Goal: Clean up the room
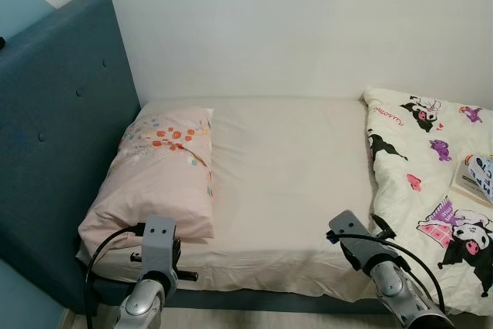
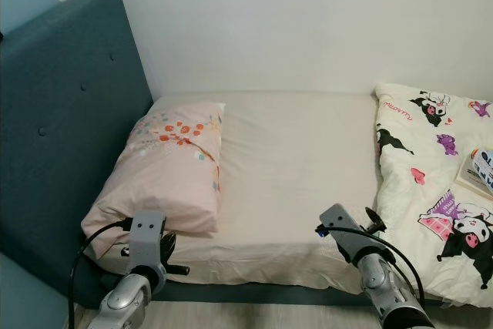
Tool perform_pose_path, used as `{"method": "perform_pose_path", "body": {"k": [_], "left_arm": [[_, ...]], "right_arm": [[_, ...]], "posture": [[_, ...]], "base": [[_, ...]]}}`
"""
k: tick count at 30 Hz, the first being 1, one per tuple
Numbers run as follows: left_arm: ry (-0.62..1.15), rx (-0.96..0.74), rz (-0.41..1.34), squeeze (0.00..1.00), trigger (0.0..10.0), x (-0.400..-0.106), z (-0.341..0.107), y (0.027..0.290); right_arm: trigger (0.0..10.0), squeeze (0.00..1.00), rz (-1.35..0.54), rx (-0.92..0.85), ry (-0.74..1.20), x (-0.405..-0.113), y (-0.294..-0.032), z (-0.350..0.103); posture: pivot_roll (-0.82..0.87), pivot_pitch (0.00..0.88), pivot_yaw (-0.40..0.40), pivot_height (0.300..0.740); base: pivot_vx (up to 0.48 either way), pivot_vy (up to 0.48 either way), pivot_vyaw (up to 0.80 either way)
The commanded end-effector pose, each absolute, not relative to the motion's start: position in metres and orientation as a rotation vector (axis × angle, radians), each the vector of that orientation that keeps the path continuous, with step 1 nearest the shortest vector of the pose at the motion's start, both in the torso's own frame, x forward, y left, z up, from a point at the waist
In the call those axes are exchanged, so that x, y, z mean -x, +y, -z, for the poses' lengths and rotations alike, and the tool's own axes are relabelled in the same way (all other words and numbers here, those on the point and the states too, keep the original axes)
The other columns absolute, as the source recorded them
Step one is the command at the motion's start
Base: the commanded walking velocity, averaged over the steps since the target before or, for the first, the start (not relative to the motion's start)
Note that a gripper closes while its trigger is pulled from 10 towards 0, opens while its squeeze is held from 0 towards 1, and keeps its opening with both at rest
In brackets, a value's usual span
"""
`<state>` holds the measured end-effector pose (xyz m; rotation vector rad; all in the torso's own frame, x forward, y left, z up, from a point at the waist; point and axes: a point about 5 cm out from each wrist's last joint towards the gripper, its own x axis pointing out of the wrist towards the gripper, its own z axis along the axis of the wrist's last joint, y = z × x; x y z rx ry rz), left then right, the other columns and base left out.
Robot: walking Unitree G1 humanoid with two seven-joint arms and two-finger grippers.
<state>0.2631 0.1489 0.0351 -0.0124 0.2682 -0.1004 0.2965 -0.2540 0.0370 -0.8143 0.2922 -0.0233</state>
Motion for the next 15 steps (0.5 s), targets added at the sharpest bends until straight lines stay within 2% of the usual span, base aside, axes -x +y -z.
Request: {"method": "perform_pose_path", "body": {"k": [1,15], "left_arm": [[0.28,0.014,0.098,0.0,10.0,-0.26,-0.0334,0.1502],[0.266,0.013,0.092,0.0,10.0,-0.2604,-0.0368,0.1564]], "right_arm": [[10.0,0.0,0.01,0.79,0.314,-0.2922,-0.2564,-0.0322],[10.0,0.0,0.005,0.741,0.329,-0.29,-0.258,-0.0297]], "posture": [[-0.01,0.102,0.0,0.74],[-0.01,0.106,0.008,0.74]], "base": [[0.0,0.0,0.0],[0.0,0.0,0.0]]}}
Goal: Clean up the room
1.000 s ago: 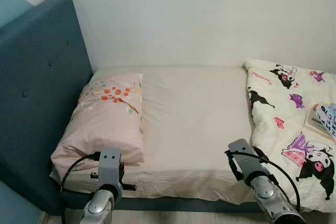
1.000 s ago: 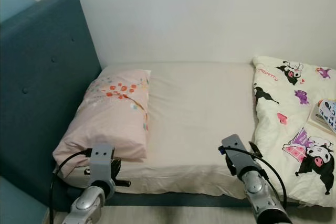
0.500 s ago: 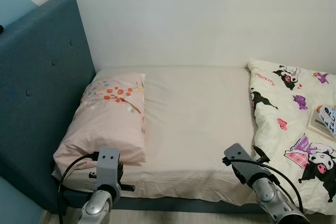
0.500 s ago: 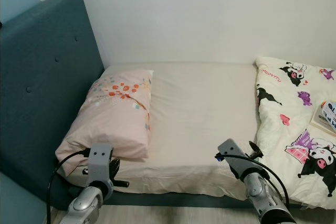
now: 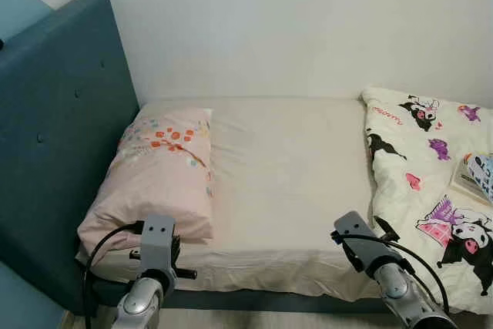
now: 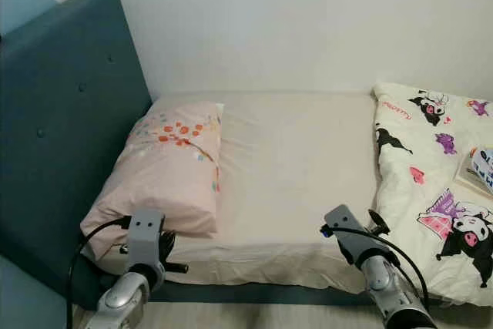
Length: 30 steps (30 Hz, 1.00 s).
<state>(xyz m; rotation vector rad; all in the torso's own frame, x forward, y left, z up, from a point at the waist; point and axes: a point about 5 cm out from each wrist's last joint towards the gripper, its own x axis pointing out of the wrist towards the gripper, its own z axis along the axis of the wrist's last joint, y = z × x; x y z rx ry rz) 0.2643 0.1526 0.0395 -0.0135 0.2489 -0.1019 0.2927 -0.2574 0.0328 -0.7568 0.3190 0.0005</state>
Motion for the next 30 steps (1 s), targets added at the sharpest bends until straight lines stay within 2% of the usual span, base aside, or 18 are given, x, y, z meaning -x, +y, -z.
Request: {"method": "perform_pose_path", "body": {"k": [1,21,30], "left_arm": [[0.262,0.015,0.085,0.0,10.0,-0.2603,-0.0376,0.1571],[0.269,0.041,0.067,0.0,10.0,-0.2647,-0.0386,0.1605],[0.255,0.038,0.058,0.0,10.0,-0.2665,-0.0427,0.1626]], "right_arm": [[10.0,0.0,0.006,0.739,0.33,-0.2899,-0.2585,-0.0296],[10.0,0.0,0.0,0.734,0.328,-0.2919,-0.2555,-0.0295],[10.0,0.0,0.0,0.733,0.327,-0.2929,-0.2547,-0.0298]], "posture": [[-0.01,0.109,0.006,0.74],[-0.03,0.103,0.035,0.74],[0.0,0.094,0.02,0.74]], "base": [[0.0,0.0,0.0],[0.0,0.0,0.0],[0.0,0.0,0.0]]}}
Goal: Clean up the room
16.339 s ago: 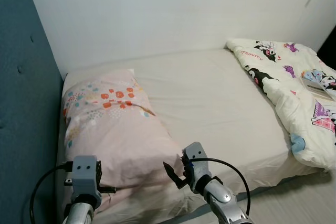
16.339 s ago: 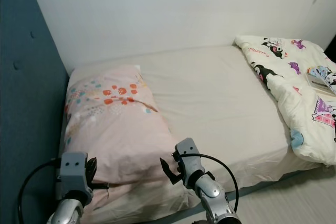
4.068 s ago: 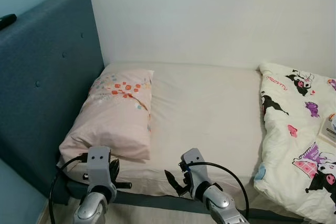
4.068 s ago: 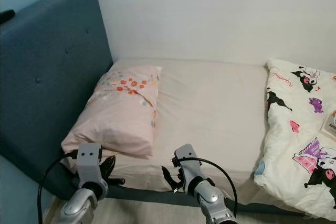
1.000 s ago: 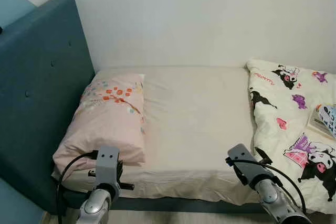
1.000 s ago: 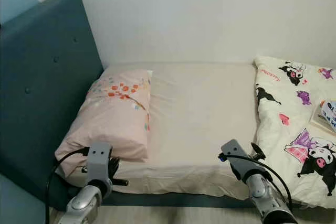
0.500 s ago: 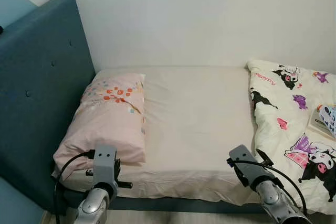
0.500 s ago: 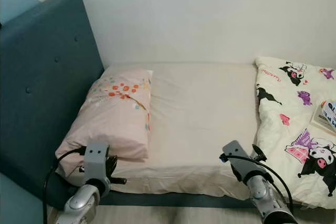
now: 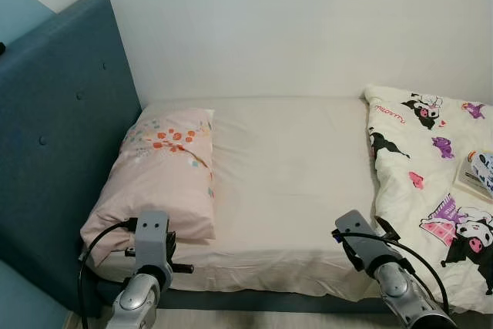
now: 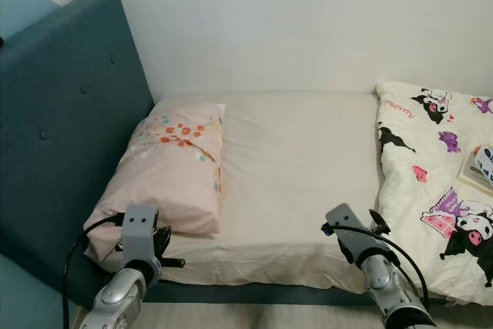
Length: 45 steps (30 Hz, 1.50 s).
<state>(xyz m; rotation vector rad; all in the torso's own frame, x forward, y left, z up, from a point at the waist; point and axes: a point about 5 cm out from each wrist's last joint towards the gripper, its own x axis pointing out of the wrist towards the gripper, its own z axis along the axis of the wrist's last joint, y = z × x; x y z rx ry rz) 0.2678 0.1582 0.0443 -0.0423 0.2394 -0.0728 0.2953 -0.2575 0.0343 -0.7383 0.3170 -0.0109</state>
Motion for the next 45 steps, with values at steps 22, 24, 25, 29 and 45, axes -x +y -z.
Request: {"method": "perform_pose_path", "body": {"k": [22,24,25,29,45], "left_arm": [[0.235,0.037,0.032,0.0,10.0,-0.269,-0.0491,0.1703],[0.236,0.037,0.033,0.0,10.0,-0.2693,-0.0493,0.17],[0.236,0.045,0.032,0.0,10.0,-0.2699,-0.0499,0.1689],[0.232,0.053,0.031,0.0,10.0,-0.2703,-0.0514,0.1671],[0.236,0.059,0.034,0.0,10.0,-0.2686,-0.0507,0.1635]], "right_arm": [[10.0,0.0,0.0,0.733,0.328,-0.2958,-0.2541,-0.0316],[10.0,0.0,0.0,0.733,0.328,-0.2959,-0.2541,-0.0316],[10.0,0.0,0.0,0.733,0.327,-0.2959,-0.2544,-0.0318],[10.0,0.0,0.001,0.733,0.329,-0.2954,-0.2555,-0.0318],[10.0,0.0,0.004,0.734,0.331,-0.2902,-0.2619,-0.0303]], "posture": [[0.01,0.102,0.017,0.74],[0.01,0.102,0.017,0.74],[0.01,0.107,0.013,0.74],[0.01,0.108,0.008,0.74],[0.01,0.115,0.003,0.74]], "base": [[0.0,0.0,0.0],[0.0,0.0,0.0],[0.0,0.0,0.0],[0.0,0.0,0.0],[0.0,0.0,0.0]]}}
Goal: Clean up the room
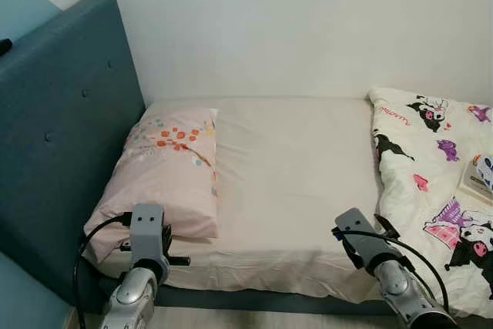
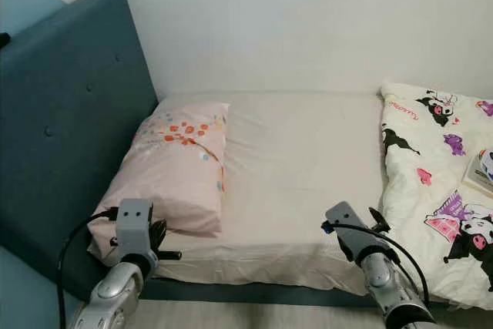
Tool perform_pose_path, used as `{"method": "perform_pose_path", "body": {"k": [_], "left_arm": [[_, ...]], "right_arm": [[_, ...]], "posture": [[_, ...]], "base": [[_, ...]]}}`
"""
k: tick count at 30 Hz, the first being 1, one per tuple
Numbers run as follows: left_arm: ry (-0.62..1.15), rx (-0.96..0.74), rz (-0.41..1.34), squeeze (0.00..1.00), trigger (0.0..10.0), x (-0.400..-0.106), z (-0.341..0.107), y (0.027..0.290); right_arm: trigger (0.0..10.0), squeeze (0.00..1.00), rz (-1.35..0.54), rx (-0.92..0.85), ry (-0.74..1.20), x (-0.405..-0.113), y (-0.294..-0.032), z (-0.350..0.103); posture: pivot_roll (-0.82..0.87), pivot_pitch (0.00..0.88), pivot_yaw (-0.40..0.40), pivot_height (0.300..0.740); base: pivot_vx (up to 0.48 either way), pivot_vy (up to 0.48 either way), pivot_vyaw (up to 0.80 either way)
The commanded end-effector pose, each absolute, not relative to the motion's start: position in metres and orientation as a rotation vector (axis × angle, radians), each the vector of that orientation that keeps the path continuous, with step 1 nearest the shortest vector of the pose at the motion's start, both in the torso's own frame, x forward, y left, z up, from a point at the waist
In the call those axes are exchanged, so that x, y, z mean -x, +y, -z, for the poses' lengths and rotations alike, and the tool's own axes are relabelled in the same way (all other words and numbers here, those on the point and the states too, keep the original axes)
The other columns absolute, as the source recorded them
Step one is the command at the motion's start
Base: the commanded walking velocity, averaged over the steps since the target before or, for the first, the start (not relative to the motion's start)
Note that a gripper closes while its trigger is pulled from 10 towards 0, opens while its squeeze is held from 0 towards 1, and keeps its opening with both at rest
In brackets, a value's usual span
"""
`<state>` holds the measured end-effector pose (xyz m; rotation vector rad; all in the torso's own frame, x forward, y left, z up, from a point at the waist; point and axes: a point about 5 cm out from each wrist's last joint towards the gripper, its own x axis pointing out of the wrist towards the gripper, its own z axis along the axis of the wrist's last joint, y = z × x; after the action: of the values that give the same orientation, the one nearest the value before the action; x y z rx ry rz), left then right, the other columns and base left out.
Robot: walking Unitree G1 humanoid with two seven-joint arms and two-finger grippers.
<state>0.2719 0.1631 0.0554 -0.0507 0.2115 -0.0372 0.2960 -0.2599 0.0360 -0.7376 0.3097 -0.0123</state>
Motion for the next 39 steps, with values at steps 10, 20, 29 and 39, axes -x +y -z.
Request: {"method": "perform_pose_path", "body": {"k": [10,20,29,39], "left_arm": [[0.239,0.057,0.031,0.0,10.0,-0.2668,-0.051,0.1636],[0.239,0.056,0.035,0.0,10.0,-0.2664,-0.0508,0.1634],[0.237,0.055,0.037,0.0,10.0,-0.2671,-0.0518,0.162],[0.243,0.058,0.031,0.0,10.0,-0.2652,-0.0509,0.1625]], "right_arm": [[10.0,0.0,0.004,0.734,0.331,-0.2882,-0.2628,-0.0292],[10.0,0.0,0.003,0.734,0.329,-0.288,-0.2629,-0.0292],[10.0,0.0,0.004,0.734,0.33,-0.2895,-0.2632,-0.0304],[10.0,0.0,0.004,0.734,0.33,-0.2907,-0.2639,-0.0317]], "posture": [[0.01,0.109,0.0,0.74],[0.01,0.101,0.0,0.74],[0.02,0.111,-0.004,0.74],[0.02,0.118,-0.007,0.74]], "base": [[0.0,0.0,0.0],[0.0,0.0,0.0],[0.0,0.0,0.0],[0.0,0.0,0.0]]}}
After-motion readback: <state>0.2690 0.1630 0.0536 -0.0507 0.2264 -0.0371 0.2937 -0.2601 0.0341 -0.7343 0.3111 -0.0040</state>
